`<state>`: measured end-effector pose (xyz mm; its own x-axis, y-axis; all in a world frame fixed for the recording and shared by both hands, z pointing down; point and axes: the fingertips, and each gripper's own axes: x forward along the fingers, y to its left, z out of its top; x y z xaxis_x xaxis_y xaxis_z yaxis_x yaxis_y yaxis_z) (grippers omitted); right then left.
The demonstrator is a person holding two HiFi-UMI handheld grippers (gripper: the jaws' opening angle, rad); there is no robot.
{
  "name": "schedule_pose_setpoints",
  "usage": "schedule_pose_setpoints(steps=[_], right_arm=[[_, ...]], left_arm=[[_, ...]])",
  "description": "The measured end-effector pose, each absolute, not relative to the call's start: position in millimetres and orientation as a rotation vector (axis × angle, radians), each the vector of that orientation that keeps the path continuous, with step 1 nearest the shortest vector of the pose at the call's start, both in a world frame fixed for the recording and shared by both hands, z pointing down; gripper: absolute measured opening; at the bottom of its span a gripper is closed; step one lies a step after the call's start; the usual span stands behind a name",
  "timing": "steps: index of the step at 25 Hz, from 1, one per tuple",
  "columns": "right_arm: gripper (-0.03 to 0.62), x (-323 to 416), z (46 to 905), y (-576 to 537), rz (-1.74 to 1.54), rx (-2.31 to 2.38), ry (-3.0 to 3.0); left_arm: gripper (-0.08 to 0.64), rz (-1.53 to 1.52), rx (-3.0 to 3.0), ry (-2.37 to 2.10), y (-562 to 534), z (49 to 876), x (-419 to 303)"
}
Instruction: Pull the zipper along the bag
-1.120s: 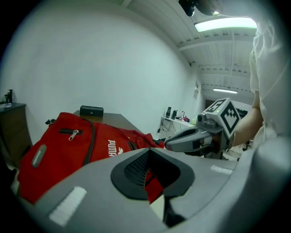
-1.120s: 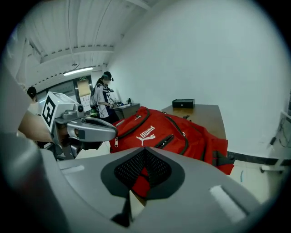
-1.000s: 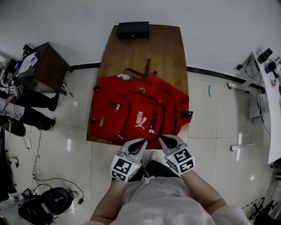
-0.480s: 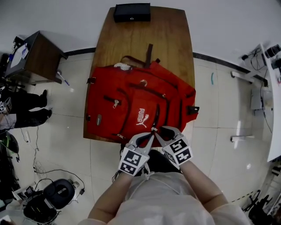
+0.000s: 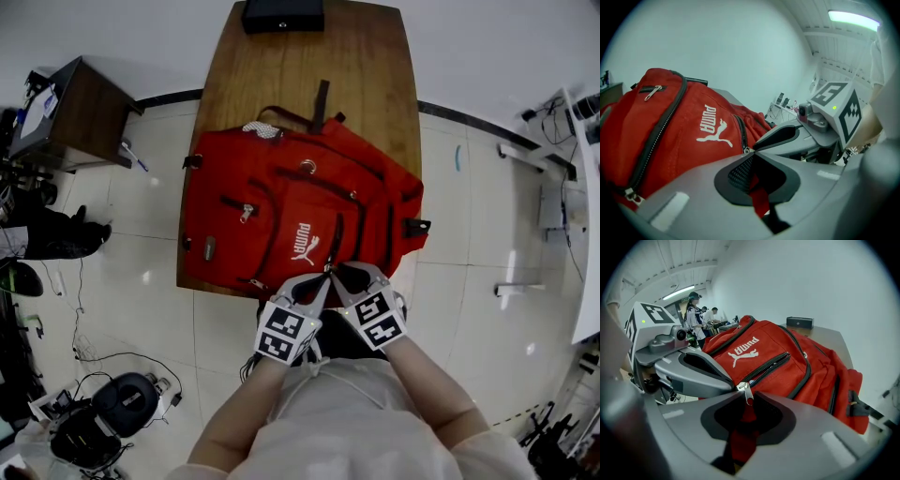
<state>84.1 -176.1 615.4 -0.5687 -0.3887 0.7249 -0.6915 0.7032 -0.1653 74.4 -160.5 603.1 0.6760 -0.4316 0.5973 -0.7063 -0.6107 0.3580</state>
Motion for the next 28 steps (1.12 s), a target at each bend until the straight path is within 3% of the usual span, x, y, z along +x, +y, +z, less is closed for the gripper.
schedule_pose_setpoints(steps=[3, 5, 28], right_arm=[[0.058, 83.6, 615.6, -174.5, 0.598, 0.774, -2.238], [0.012, 81.5, 614.1, -171.3, 0.627, 0.736, -2.262], [0.008, 99.0, 589.8, -196.3, 0.307, 0.564, -2.255]], left_arm=[[0.008, 0.619, 2.288, -0.867, -161.2, 602.7, 74.2], [0.008, 0.633, 2.282, -0.864, -162.0, 604.4, 75.3], [0.008, 0.827, 2.260, -0.812, -171.1, 613.0, 84.1]])
